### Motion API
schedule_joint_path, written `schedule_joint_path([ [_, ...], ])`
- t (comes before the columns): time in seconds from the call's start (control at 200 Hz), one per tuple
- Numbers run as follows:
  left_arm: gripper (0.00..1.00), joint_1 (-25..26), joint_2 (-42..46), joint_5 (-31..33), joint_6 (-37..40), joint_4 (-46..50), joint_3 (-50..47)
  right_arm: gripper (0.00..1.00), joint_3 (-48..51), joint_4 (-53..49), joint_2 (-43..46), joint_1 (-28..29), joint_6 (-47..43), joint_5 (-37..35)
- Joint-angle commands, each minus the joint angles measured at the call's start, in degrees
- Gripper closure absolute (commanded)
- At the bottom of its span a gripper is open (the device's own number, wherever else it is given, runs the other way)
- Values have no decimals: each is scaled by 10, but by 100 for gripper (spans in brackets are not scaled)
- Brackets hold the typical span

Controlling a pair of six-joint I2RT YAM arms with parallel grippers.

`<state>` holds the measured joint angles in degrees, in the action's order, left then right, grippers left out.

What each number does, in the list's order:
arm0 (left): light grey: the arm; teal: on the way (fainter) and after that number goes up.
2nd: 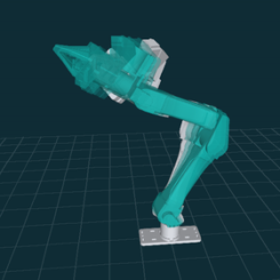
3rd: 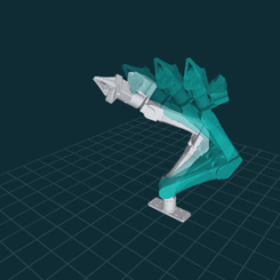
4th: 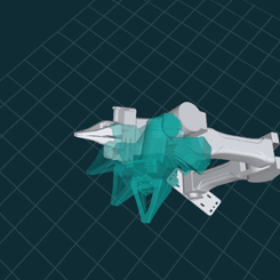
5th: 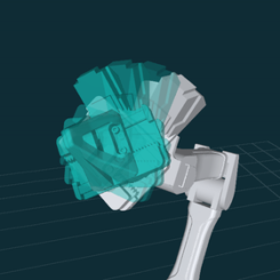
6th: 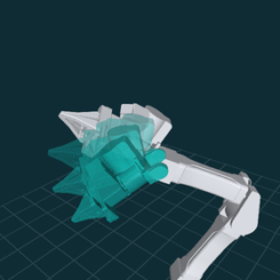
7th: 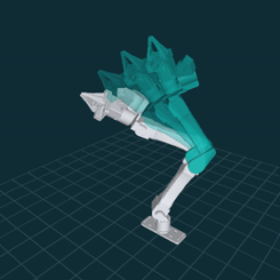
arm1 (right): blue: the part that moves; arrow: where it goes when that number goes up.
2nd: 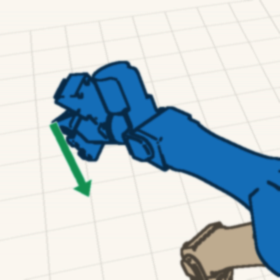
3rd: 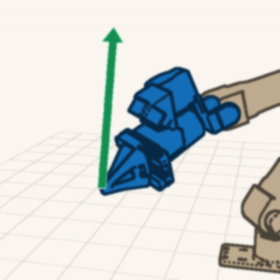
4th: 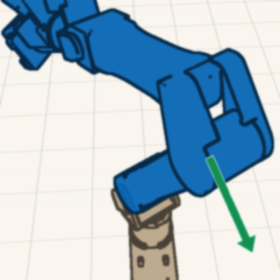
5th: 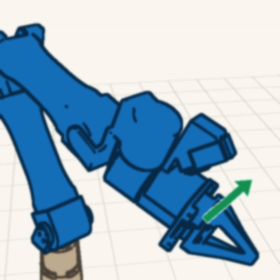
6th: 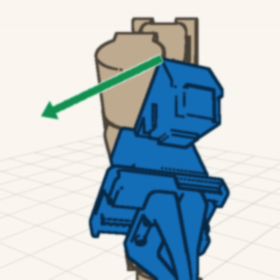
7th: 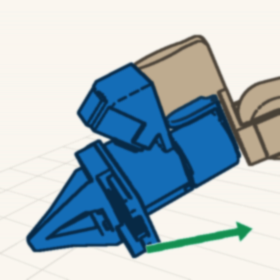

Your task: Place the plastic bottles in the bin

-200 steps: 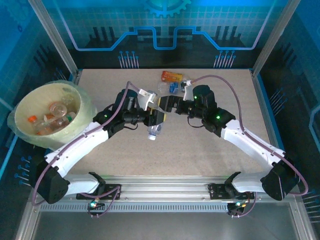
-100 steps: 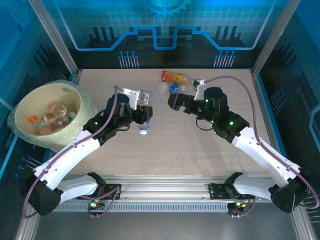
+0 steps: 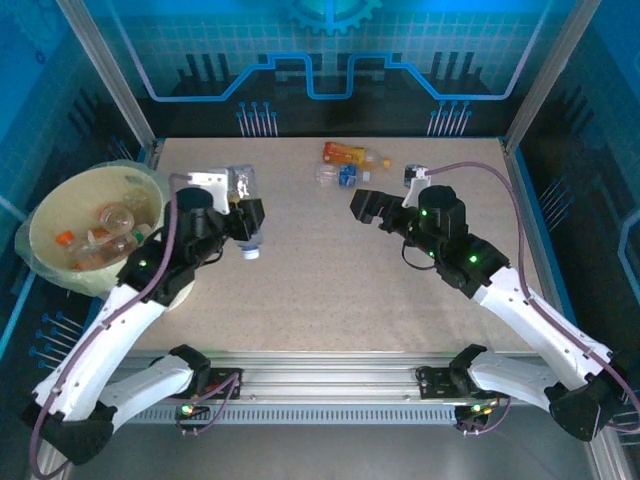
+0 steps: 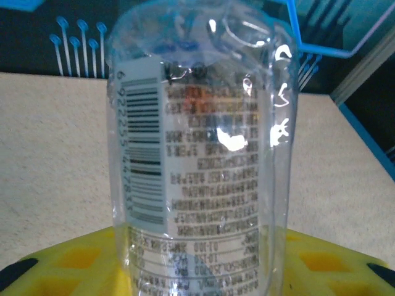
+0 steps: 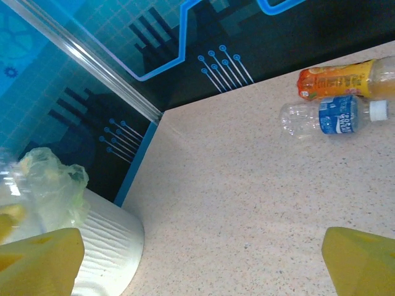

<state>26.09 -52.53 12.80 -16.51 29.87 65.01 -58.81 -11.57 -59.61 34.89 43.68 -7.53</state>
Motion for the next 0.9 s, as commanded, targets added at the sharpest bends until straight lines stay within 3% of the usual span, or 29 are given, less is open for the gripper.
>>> schedule_joint_path([
  [0.0,49,-10,21,42,17,47,59,0,8,-12,11,-13,5,-15],
  [0.215,46,-26,15,152,83,79,153,0,13,-12,11,-23,15,-6],
  [0.355,46,-66,-6,205,99,78,187,0,19,-5,10,-25,27,-2],
  [0.685,46,-261,-54,178,83,106,216,0,17,-16,10,-31,28,10],
  [0.895,46,-403,-57,96,36,130,201,0,20,-13,7,-34,32,12],
])
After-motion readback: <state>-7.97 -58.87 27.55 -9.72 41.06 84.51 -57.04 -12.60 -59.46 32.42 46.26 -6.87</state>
